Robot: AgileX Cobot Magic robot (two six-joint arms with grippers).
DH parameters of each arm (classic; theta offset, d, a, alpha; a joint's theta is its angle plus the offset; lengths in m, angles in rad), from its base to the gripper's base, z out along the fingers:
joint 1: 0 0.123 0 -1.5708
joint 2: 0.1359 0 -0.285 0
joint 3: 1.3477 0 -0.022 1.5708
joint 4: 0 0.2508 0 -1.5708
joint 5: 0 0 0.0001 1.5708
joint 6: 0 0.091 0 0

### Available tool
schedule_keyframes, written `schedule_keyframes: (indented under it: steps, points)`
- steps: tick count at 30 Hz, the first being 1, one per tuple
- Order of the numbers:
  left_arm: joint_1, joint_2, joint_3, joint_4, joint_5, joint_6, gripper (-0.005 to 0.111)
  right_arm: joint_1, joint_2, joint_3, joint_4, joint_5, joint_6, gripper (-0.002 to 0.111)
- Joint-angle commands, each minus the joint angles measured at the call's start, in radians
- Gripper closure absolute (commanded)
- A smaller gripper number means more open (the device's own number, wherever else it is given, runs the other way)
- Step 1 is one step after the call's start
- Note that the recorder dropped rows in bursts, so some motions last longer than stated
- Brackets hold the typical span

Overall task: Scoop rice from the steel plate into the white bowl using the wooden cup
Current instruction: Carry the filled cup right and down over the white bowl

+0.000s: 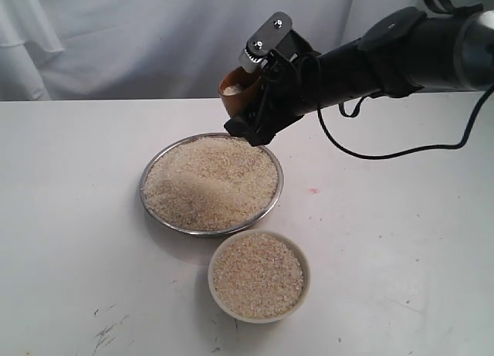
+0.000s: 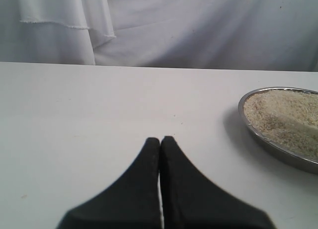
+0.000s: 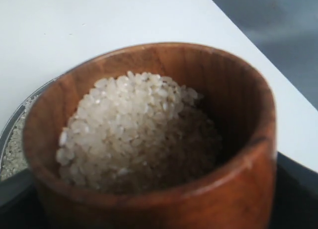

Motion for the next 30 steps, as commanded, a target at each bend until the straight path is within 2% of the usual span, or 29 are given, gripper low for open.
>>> schedule_keyframes:
  steps: [1, 5, 7, 16, 22, 30]
  points:
    - [-0.002, -0.005, 0.005, -0.001, -0.006, -0.003, 0.107, 0.026, -0.068, 0.051, -0.015, -0.049, 0.024, 0.108]
    - [-0.002, -0.005, 0.005, -0.001, -0.006, -0.003, 0.107, 0.052, -0.103, 0.114, 0.016, -0.152, 0.021, 0.108]
    - [-0.002, -0.005, 0.005, -0.001, -0.006, -0.003, 0.107, 0.060, -0.130, 0.141, 0.095, -0.158, -0.038, 0.108]
    - [-0.002, -0.005, 0.005, -0.001, -0.006, -0.003, 0.107, 0.096, -0.163, 0.198, 0.086, -0.201, -0.044, 0.108]
    - [-0.002, -0.005, 0.005, -0.001, -0.006, -0.003, 0.107, 0.105, -0.192, 0.226, -0.016, -0.246, 0.034, 0.108]
    - [-0.002, -0.005, 0.005, -0.001, -0.006, -0.003, 0.107, 0.111, -0.228, 0.254, -0.217, -0.275, 0.233, 0.108]
